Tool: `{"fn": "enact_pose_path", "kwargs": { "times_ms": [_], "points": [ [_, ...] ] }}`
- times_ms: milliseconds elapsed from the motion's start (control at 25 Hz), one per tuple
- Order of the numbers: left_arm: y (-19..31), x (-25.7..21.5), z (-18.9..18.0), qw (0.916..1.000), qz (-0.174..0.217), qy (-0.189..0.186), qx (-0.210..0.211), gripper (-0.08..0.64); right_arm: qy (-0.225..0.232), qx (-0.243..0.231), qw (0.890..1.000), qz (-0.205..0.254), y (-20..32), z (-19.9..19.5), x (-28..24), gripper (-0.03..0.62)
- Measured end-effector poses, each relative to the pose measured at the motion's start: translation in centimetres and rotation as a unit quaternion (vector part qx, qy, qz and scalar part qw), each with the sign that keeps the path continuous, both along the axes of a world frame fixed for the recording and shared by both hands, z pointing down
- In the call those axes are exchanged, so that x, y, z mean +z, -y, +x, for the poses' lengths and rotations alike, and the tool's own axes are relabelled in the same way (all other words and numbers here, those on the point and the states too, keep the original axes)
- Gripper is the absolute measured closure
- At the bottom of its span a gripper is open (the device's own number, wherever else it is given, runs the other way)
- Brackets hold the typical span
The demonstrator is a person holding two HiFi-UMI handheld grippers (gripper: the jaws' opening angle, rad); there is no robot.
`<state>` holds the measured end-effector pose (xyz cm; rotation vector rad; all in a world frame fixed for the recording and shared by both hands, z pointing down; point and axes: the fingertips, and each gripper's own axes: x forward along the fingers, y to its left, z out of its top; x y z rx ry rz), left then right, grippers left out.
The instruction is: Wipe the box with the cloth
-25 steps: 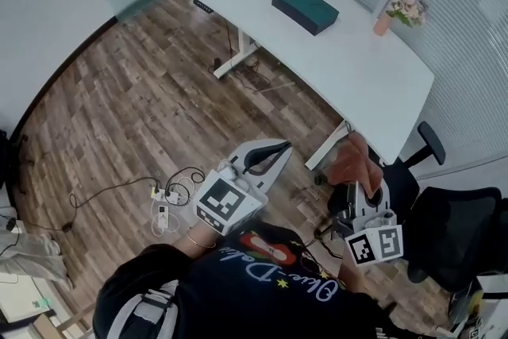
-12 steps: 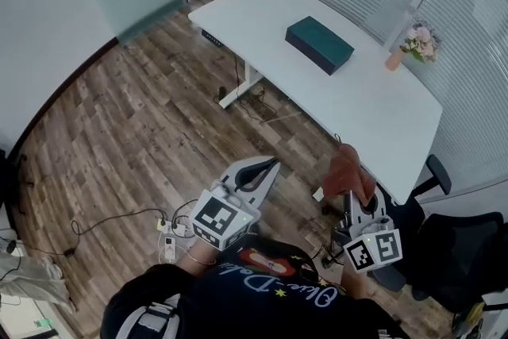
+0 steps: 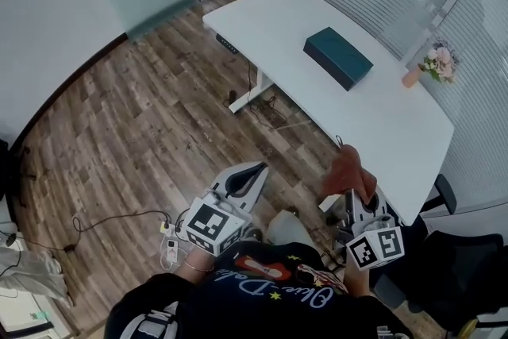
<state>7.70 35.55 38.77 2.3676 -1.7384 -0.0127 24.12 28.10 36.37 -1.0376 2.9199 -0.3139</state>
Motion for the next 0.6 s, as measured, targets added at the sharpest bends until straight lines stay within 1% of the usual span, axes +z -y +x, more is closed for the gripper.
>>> {"fn": "enact_pose_path", "kwargs": {
  "times_ms": [120,280,440,600],
  "points": [
    [1.2,0.6,-1.9,0.9998,-0.006,0.0,-0.021,0.557,0.006,-0.007,1.0,-0.001,2.6,-1.5,0.4,0.566],
    [4.2,1.1,-4.7,0.9988,-0.012,0.003,-0.048,0.557,0.014,-0.025,1.0,0.005,6.8,-4.3,0.5,0.566],
    [9.0,0.5,-7.4,0.9982,-0.007,0.01,-0.06,0.557,0.022,-0.036,0.999,0.015,12.3,-7.1,-0.2,0.566],
    [14.5,-0.6,-10.0,0.9972,0.003,0.024,-0.07,0.557,0.03,-0.033,0.999,0.021,18.4,-9.0,-0.6,0.566]
  ]
}}
